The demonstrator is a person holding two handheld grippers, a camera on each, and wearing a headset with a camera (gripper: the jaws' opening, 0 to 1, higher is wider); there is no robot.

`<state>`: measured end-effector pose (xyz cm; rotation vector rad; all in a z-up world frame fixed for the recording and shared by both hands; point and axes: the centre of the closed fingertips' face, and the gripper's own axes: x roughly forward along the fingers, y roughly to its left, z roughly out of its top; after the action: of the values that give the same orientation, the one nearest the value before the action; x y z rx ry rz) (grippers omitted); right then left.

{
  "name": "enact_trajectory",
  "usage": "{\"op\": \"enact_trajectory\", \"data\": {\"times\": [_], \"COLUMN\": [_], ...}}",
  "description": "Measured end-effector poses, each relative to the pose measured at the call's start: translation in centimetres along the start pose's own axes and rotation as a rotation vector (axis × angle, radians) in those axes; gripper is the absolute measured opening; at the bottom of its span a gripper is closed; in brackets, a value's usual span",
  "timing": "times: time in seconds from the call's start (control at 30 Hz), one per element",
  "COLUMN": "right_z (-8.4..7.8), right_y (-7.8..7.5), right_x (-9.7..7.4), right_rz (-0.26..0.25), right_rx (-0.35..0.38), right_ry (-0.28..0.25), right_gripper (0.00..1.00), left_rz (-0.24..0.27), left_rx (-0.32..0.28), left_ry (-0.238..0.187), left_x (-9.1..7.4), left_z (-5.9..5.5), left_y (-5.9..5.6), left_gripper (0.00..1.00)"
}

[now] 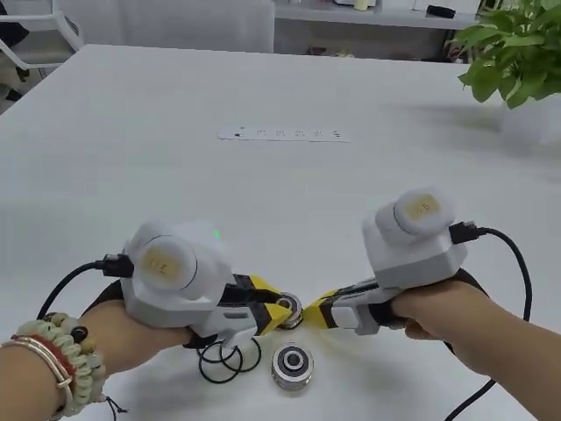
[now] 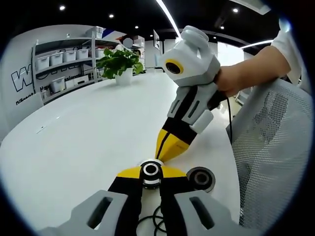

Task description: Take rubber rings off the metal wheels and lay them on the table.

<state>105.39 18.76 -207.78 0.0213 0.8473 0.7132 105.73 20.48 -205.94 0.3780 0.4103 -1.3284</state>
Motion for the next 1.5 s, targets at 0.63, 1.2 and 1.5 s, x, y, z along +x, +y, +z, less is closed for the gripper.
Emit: {"op": "enact_trajectory", "data": {"times": [0.63,1.2,1.5], "right_z": [1.2,1.5,1.6], "right_y": [1.0,1.4,1.5], "right_x": [-0.5,-0.6,-0.6], "right_rz": [0.034,0.049,0.055], "right_rx": [0.068,0.065,0.066], "right_ry": [-0.044,-0.050,-0.050], "right_gripper": [0.00,0.00,0.00], "left_rz": [0.013,0.014,0.012], "left_rx": [0.003,0.001,-0.001], "left_ry": [0.007,0.005,0.003], "left_x": [0.1,0.1,0.1], "left_z": [0.0,0.0,0.0], "left_y": [0.0,0.0,-0.1], "left_gripper": [0.07,0.08,0.08]}}
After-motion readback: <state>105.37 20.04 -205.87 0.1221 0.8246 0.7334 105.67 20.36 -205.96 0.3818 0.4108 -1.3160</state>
